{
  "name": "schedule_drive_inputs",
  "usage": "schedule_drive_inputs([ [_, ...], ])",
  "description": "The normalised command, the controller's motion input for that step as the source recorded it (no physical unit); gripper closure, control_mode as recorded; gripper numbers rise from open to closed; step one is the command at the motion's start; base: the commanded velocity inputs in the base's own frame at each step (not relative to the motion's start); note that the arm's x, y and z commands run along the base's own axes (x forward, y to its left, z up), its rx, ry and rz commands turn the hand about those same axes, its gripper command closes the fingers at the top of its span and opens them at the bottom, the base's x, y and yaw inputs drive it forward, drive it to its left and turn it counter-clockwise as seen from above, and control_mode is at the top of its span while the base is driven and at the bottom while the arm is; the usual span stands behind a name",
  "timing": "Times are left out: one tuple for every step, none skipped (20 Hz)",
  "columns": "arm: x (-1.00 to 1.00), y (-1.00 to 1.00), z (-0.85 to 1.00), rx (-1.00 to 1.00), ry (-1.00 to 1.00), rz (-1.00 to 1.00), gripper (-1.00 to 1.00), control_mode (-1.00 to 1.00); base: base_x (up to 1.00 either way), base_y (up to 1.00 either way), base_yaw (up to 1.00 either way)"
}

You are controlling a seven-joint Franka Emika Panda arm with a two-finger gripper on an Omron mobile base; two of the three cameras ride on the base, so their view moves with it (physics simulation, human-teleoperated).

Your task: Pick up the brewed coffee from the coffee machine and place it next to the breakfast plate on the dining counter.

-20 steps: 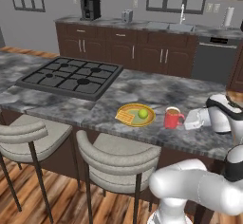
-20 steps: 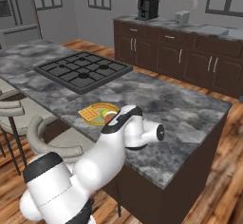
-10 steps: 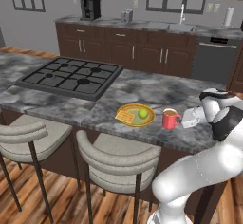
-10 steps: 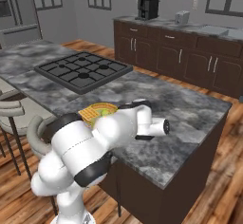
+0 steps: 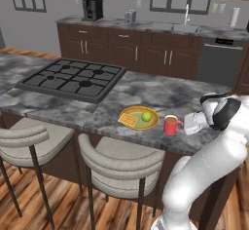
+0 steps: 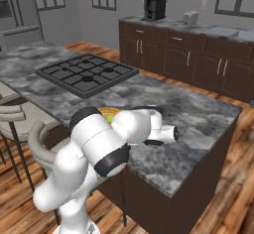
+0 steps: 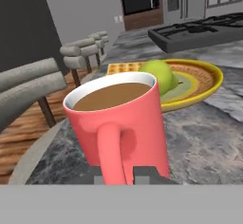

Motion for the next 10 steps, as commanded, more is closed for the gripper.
schedule_drive_inputs([
  [0.39,0.01,-0.04,0.0,-0.15,0.0,1.0,-1.0,0.0,0.0,0.0],
  [0.43,0.0,-0.04,0.0,-0.15,0.0,1.0,-1.0,0.0,0.0,0.0],
  [0.45,0.0,-0.04,0.0,-0.15,-0.01,1.0,-1.0,0.0,0.0,0.0],
  [0.42,0.0,-0.06,0.0,-0.09,-0.01,1.0,-1.0,0.0,0.0,0.0],
  [0.35,0.0,-0.12,0.0,-0.01,-0.01,1.0,-1.0,0.0,0.0,0.0],
  [0.33,0.0,-0.16,0.0,-0.01,-0.01,1.0,-1.0,0.0,0.0,0.0],
  [0.21,0.0,-0.2,0.0,-0.01,0.0,1.0,-1.0,0.0,0.0,0.0],
  [0.21,0.03,-0.24,0.0,0.0,0.0,1.0,-1.0,0.0,0.0,0.0],
  [0.15,0.14,-0.29,0.0,0.0,0.0,1.0,-1.0,0.0,0.0,0.0],
  [0.21,0.38,-0.33,0.0,0.0,0.0,1.0,-1.0,0.0,0.0,0.0],
])
